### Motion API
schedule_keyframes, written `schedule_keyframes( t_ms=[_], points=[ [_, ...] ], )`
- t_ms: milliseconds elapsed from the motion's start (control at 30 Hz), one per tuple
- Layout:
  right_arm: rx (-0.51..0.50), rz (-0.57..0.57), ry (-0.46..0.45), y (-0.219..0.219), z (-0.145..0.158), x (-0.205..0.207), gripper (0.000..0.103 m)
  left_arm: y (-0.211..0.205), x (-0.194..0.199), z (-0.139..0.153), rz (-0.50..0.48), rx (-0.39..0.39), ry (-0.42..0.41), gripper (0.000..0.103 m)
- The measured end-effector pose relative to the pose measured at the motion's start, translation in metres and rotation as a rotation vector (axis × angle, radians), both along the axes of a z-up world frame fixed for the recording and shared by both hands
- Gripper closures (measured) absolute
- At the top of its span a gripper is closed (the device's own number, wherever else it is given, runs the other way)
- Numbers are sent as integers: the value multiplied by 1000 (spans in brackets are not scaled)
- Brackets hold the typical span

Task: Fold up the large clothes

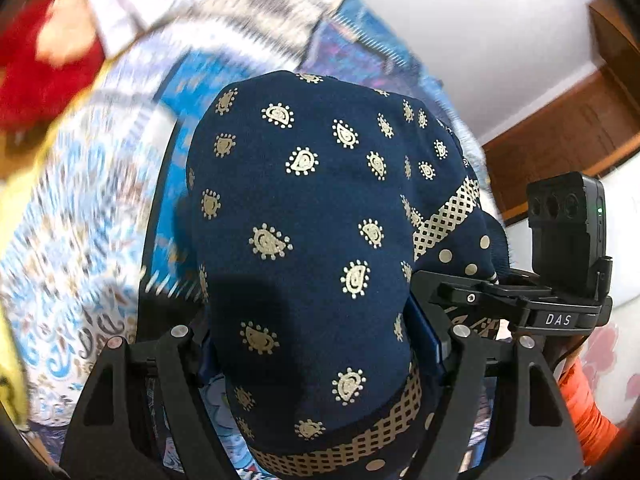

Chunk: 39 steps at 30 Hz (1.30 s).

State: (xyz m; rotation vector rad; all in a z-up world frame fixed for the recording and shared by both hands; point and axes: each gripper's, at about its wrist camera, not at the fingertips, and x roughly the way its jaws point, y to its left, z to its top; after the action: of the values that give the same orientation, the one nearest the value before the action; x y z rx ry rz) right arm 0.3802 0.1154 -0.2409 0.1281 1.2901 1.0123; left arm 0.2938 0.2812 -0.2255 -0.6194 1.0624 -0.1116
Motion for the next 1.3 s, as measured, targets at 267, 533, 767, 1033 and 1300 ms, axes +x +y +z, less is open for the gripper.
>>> schedule_keyframes(
  t_ms=[267,533,767,1033,1300],
  points=[
    [-115,38,45,18,-61,8,62,-2,-1,-44,-50,37,30,23],
    [-196,48,-189,-13,-9,-12,54,-6,-32,2,-26,253,-45,23],
    [-235,96,-342,-1,4,-51,23,-39,-51,13,-87,329,-86,14],
    [-419,123,-269,-13,-52,-46,19,-47,-60,-32,-69,385,8,7],
    [-361,112,-336,-51,-16,-43,19,-54,-85,-9,-88,501,5,8]
  ],
)
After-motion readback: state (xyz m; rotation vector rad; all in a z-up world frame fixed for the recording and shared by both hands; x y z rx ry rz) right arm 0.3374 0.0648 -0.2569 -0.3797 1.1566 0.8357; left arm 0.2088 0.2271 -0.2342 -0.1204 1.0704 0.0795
